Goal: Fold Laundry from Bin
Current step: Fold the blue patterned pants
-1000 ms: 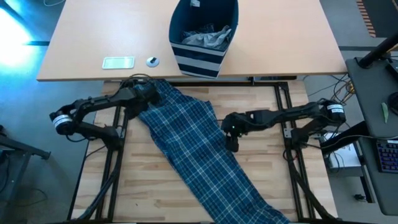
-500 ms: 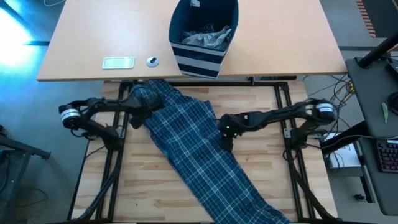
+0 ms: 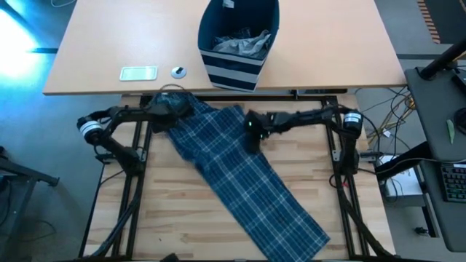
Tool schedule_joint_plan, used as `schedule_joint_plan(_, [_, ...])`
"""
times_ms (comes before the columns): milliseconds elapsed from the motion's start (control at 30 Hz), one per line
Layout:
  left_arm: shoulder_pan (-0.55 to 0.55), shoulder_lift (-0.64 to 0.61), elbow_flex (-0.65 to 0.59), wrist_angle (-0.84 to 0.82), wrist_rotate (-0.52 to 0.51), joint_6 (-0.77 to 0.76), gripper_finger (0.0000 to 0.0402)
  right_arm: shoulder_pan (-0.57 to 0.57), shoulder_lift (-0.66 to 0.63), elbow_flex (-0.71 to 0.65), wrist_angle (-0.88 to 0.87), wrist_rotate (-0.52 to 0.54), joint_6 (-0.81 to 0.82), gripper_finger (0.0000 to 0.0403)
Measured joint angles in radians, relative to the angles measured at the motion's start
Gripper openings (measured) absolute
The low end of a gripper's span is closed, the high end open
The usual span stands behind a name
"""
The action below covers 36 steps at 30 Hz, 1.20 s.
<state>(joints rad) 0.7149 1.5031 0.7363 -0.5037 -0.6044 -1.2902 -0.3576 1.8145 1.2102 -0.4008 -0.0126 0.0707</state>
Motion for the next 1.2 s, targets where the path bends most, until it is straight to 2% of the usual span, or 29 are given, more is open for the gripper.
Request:
schedule_joint_plan(133, [0.008,-0.09,0.027,-0.08,-0.044,0.004,0.0315,-0.006,-0.067,0.109,-0.198,-0.018,-0.086,0.0185])
schedule_joint_plan(267, [-0.015,-0.188,0.011,-0.135,-0.064,-0.017,0.0315,0.038,-0.109,0.114,-0.29,-0.026,-0.06,0.0185])
schedule_joint_plan(467, [-0.21,-0.274,-0.042,-0.126,-0.063,-0.089,0.0315,0.185,-0.16,0.032,-0.259,-0.066,0.052,0.0185])
schedule_joint_plan(667, [-0.449,-0.271,-0.042,-0.127,-0.108,-0.146,0.0315,0.358,-0.161,-0.019,-0.169,-0.064,0.154,0.0185])
schedule_joint_plan(833, [-0.594,-0.277,-0.026,-0.149,-0.111,-0.17,0.0315,0.49,-0.16,-0.031,-0.165,0.011,0.231,0.0185])
schedule_joint_plan(933, [-0.675,-0.259,-0.022,-0.136,-0.112,-0.252,0.0315,0.562,-0.152,-0.049,-0.167,0.013,0.307,0.0185])
schedule_joint_plan(1100, [-0.735,-0.19,-0.025,-0.152,-0.137,-0.339,0.0315,0.686,-0.15,-0.092,-0.137,0.016,0.545,0.0185])
schedule_joint_plan(1200, [-0.722,-0.141,-0.025,-0.172,-0.108,-0.304,0.0315,0.753,-0.149,-0.141,-0.11,0.011,0.689,0.0185])
